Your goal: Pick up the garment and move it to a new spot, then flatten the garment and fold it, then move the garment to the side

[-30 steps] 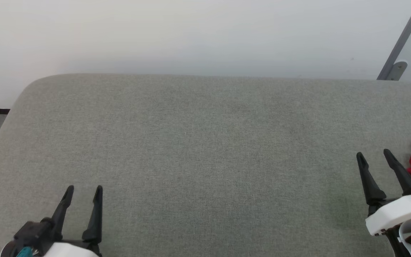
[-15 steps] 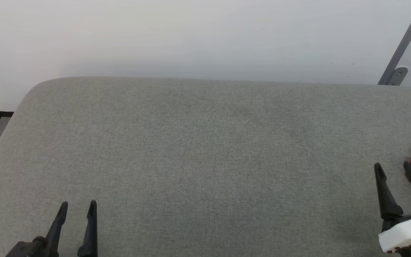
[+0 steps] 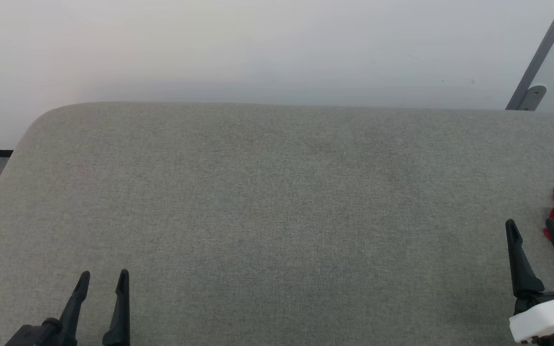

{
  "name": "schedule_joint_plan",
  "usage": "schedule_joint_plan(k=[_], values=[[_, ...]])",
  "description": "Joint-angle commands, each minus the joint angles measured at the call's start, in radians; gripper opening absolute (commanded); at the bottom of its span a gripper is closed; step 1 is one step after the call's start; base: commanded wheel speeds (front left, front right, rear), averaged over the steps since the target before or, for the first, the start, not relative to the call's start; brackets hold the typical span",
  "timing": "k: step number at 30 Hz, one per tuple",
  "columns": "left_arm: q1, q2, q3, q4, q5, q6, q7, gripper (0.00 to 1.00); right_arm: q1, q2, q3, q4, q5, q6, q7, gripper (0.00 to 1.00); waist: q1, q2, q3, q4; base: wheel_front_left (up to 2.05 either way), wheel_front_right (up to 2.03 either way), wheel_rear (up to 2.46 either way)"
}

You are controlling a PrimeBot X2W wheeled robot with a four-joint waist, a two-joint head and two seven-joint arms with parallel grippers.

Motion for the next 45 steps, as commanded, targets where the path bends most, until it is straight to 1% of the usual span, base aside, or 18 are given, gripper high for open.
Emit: schedule_joint_plan(k=[1, 28, 29, 33, 45], values=[[-0.005, 0.001, 0.000, -0.004, 0.002, 0.001, 0.000, 1.00, 0.012, 0.005, 0.002, -0.009, 0.000, 0.000, 0.001, 1.00, 0.0000, -0.0001, 0.000, -0.002, 0.00, 0.00, 0.00], [0.006, -0.002, 0.006, -0.018, -0.007, 0.001, -0.001, 1.00, 0.018, 0.015, 0.004, -0.018, 0.016, 0.000, 0.001, 1.00, 0.0000, -0.0001, -0.003, -0.006, 0.00, 0.00, 0.00], [0.001, -0.001, 0.001, -0.012, -0.006, 0.000, 0.000, 0.00, 0.012, 0.013, 0.006, -0.011, 0.012, 0.000, 0.001, 0.00, 0.0001, -0.0001, -0.004, -0.006, 0.00, 0.00, 0.00], [0.001, -0.023, -0.007, 0.025, -0.009, 0.000, 0.002, 0.00, 0.027, 0.033, 0.017, 0.028, 0.015, 0.000, 0.004, 0.00, 0.0000, -0.0001, -0.003, -0.006, 0.00, 0.00, 0.00], [-0.045, -0.039, 0.003, 0.049, -0.220, 0.001, 0.055, 0.00, -0.008, 0.058, 0.013, 0.063, 0.216, 0.000, 0.039, 0.00, 0.0000, -0.0001, -0.003, -0.011, 0.00, 0.00, 0.00]])
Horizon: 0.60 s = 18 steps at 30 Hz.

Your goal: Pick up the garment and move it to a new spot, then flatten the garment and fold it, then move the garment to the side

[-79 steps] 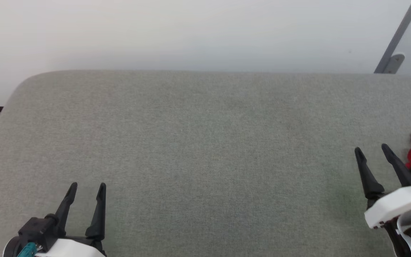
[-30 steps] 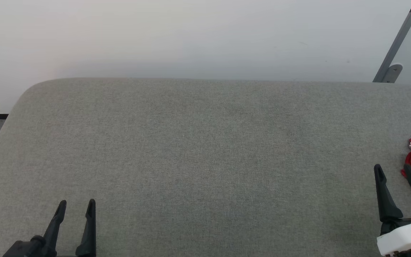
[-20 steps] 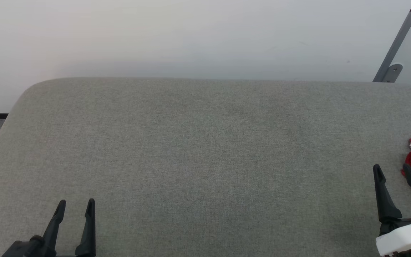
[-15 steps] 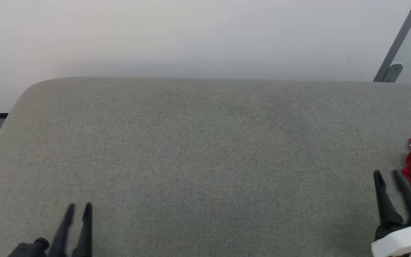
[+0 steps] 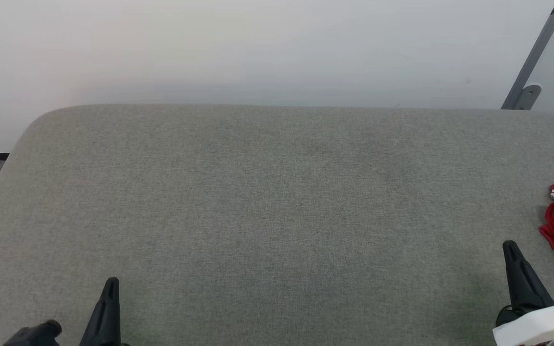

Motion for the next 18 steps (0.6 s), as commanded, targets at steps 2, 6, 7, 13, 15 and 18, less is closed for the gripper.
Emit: schedule_joint_plan(k=[2, 6, 7, 13, 15, 18], values=[[-0.037, 0.006, 0.010, -0.006, -0.058, 0.001, 0.014, 0.00, -0.032, 0.001, -0.004, -0.004, 0.056, 0.000, 0.009, 0.00, 0.0000, -0.0001, 0.000, -0.001, 0.00, 0.00, 0.00], [-0.051, 0.001, 0.013, 0.003, -0.120, 0.000, 0.030, 0.00, -0.042, 0.009, -0.005, 0.006, 0.115, 0.000, 0.019, 0.00, 0.0000, -0.0001, 0.000, -0.003, 0.00, 0.00, 0.00], [-0.051, 0.001, 0.013, 0.003, -0.120, 0.000, 0.030, 0.00, -0.042, 0.009, -0.005, 0.006, 0.115, 0.000, 0.019, 0.00, 0.0000, -0.0001, 0.000, -0.003, 0.00, 0.00, 0.00], [-0.072, -0.007, 0.019, 0.014, -0.207, 0.000, 0.054, 0.00, -0.057, 0.020, -0.006, 0.020, 0.200, 0.000, 0.032, 0.00, 0.0000, -0.0001, 0.001, -0.005, 0.00, 0.00, 0.00], [-0.078, -0.009, 0.020, 0.017, -0.235, 0.000, 0.061, 0.00, -0.061, 0.023, -0.006, 0.025, 0.227, 0.000, 0.037, 0.00, 0.0000, -0.0001, 0.001, -0.006, 0.00, 0.00, 0.00], [-0.087, -0.013, 0.023, 0.021, -0.275, 0.000, 0.072, 0.00, -0.068, 0.028, -0.007, 0.032, 0.266, 0.000, 0.043, 0.00, 0.0000, -0.0001, 0.001, -0.007, 0.00, 0.00, 0.00]])
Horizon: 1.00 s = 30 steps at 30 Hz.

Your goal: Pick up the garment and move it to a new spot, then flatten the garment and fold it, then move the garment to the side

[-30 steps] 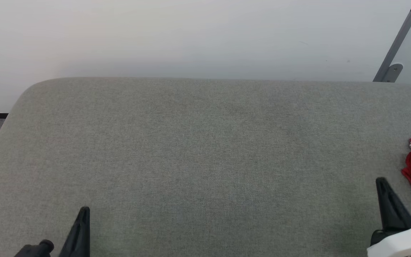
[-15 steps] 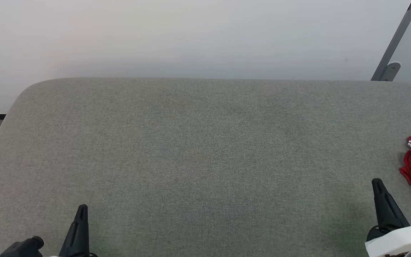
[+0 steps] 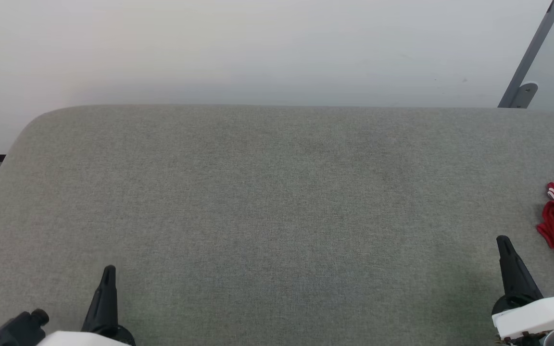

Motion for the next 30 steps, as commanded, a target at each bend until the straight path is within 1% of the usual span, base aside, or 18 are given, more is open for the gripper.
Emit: schedule_joint_plan(k=[1, 3, 13, 30], values=[[-0.033, 0.001, 0.008, -0.007, -0.036, 0.000, 0.009, 0.00, -0.030, 0.000, -0.005, -0.004, 0.036, 0.000, 0.006, 0.00, 0.0000, -0.0001, 0.000, -0.001, 0.00, 0.00, 0.00], [-0.040, -0.002, 0.011, -0.003, -0.076, 0.000, 0.019, 0.00, -0.036, 0.005, -0.005, 0.002, 0.074, 0.000, 0.012, 0.00, 0.0000, -0.0001, 0.000, -0.002, 0.00, 0.00, 0.00], [-0.068, -0.014, 0.020, 0.009, -0.195, 0.000, 0.053, 0.00, -0.056, 0.020, -0.007, 0.023, 0.191, 0.000, 0.032, 0.00, 0.0000, -0.0001, 0.001, -0.006, 0.00, 0.00, 0.00], [-0.108, -0.034, 0.036, 0.030, -0.372, 0.000, 0.105, 0.00, -0.088, 0.042, -0.010, 0.053, 0.364, 0.000, 0.062, 0.00, 0.0000, -0.0001, 0.002, -0.013, 0.00, 0.00, 0.00]])
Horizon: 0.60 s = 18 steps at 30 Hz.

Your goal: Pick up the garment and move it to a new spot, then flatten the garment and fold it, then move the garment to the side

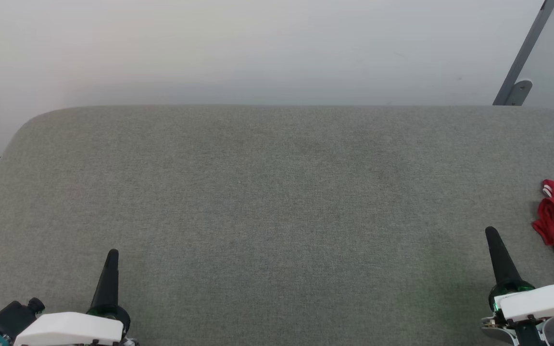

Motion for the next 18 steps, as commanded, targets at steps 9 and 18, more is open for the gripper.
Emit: schedule_joint_plan(k=[9, 18], values=[[-0.045, -0.007, 0.014, 0.003, -0.098, 0.000, 0.029, 0.00, -0.037, 0.009, -0.006, 0.008, 0.094, 0.000, 0.019, 0.00, 0.0000, -0.0001, 0.001, -0.004, 0.00, 0.00, 0.00], [-0.062, -0.016, 0.022, 0.012, -0.172, 0.000, 0.052, 0.00, -0.050, 0.019, -0.007, 0.020, 0.169, 0.000, 0.032, 0.00, 0.0000, -0.0001, 0.001, -0.008, 0.00, 0.00, 0.00]])
